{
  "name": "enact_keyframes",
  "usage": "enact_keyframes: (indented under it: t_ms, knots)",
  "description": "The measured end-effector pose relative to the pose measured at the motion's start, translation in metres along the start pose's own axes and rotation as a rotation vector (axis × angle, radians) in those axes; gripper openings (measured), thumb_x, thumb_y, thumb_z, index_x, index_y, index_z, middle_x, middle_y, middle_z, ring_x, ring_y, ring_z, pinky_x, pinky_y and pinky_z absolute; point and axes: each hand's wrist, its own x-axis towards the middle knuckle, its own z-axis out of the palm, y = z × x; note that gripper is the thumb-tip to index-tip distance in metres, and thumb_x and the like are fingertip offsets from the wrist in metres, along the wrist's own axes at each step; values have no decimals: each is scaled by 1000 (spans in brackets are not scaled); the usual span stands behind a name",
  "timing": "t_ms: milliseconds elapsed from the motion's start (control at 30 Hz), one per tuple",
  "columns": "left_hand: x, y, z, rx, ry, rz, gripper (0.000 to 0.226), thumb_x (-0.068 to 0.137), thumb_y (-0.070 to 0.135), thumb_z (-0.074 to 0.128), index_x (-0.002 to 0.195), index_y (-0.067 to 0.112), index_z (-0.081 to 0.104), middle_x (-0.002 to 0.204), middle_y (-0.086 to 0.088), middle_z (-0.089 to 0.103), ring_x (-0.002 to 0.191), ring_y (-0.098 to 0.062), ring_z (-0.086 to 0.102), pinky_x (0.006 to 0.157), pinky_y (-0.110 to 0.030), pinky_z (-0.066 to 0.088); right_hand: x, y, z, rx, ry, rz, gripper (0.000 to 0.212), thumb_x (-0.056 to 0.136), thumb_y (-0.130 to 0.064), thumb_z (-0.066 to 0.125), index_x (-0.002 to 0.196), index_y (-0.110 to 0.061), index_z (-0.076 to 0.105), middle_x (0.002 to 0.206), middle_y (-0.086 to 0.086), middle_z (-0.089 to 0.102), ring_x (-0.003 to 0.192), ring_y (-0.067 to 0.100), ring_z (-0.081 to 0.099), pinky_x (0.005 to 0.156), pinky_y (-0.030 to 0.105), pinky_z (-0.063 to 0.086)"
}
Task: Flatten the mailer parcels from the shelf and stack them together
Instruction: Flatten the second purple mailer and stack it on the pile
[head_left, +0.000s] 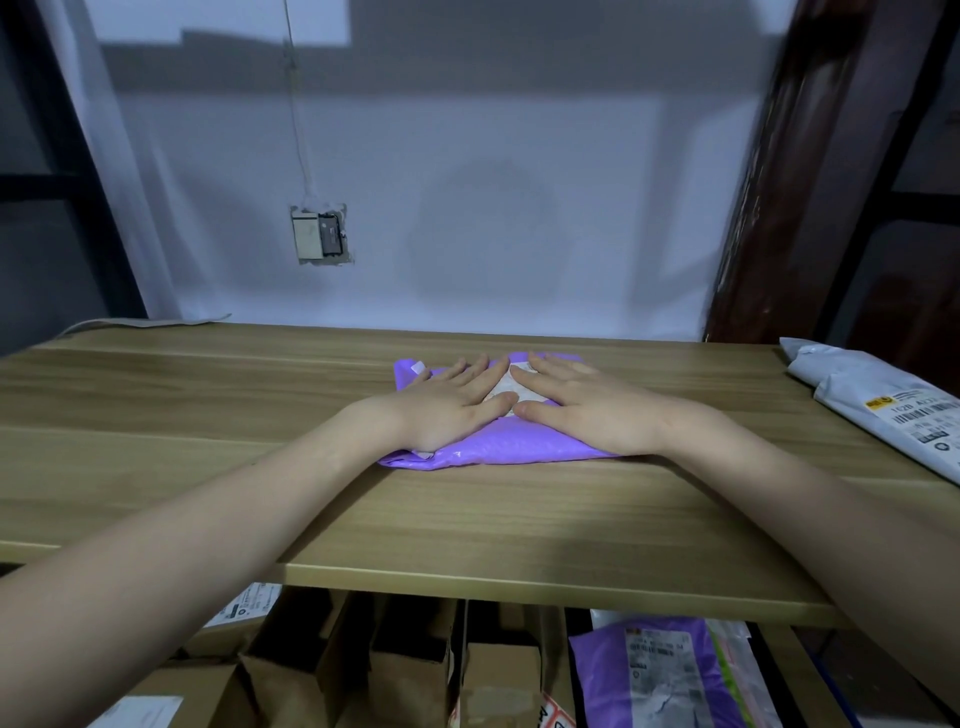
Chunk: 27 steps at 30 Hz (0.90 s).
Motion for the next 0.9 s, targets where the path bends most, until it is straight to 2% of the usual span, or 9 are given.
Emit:
enact_keyframes:
  t_ms: [100, 267, 367, 500, 567, 667, 733, 800, 900]
  knots:
    - [3, -1, 3, -100, 68, -23, 57, 99, 48, 13, 149, 32, -9, 160, 5, -9, 147, -14, -10, 116, -46, -8, 1, 1, 2, 25, 8, 3, 60, 96, -52, 28, 149, -32, 10, 159, -9, -2, 146, 8, -7, 119, 31, 0]
    - [3, -1, 7, -127, 128, -39, 58, 98, 51, 18, 149, 36, -5, 159, 7, -13, 146, -11, -10, 117, -49, -5, 0, 0, 3, 19, 32, 5, 59, 96, -50, 29, 149, -31, 12, 159, -7, -1, 146, 10, -6, 117, 29, 0]
    - [2, 1, 7, -97, 204, -108, 66, 94, 59, 20, 149, 34, -5, 159, 5, -15, 147, -18, -9, 116, -54, -3, 0, -2, 3, 29, 52, 17, 57, 97, -47, 32, 149, -28, 18, 160, -3, 4, 147, 13, -3, 116, 29, 1]
    - [-3, 4, 5, -192, 270, -295, 78, 87, 72, 18, 150, 32, -6, 160, -1, -8, 147, -33, -2, 115, -56, 1, -2, -3, 2, 26, 118, 2, 51, 96, -43, 41, 143, -24, 35, 154, 2, 28, 144, 21, 15, 117, 35, 14]
    - [-6, 2, 5, -237, 280, -405, 79, 88, 70, 20, 150, 28, -4, 159, -11, 8, 144, -38, 10, 115, -53, 12, -12, -3, -1, 23, 181, 14, 50, 94, -39, 47, 139, -18, 42, 145, 4, 39, 138, 24, 24, 114, 35, 20]
    - [-19, 2, 4, -275, 326, -422, 82, 90, 59, 40, 150, 17, 4, 142, -17, 44, 133, -36, 37, 105, -41, 34, -37, 3, -5, 54, 299, 32, 48, 87, -38, 59, 129, -18, 50, 122, 3, 47, 128, 22, 33, 104, 28, 29]
    - [-29, 13, 4, -438, 403, -333, 81, 87, 44, 59, 148, 13, 15, 129, -12, 56, 121, -30, 50, 95, -34, 40, -58, 9, -6, 92, 344, 55, 48, 82, -39, 65, 124, -19, 52, 109, -2, 39, 122, 19, 34, 94, 22, 29]
    - [-37, 32, 4, -628, 500, -265, 77, 82, 24, 70, 143, 12, 24, 119, -7, 59, 109, -24, 56, 93, -32, 43, -81, 16, -6, 129, 376, 78, 50, 78, -41, 70, 121, -21, 54, 109, -3, 36, 122, 19, 34, 94, 22, 27]
    - [-47, 62, 6, -994, 644, -207, 68, 80, 2, 68, 136, 13, 31, 105, -1, 54, 93, -21, 57, 86, -36, 48, -115, 23, -4, 212, 424, 94, 50, 75, -40, 72, 119, -24, 55, 114, -1, 36, 122, 19, 35, 98, 25, 28]
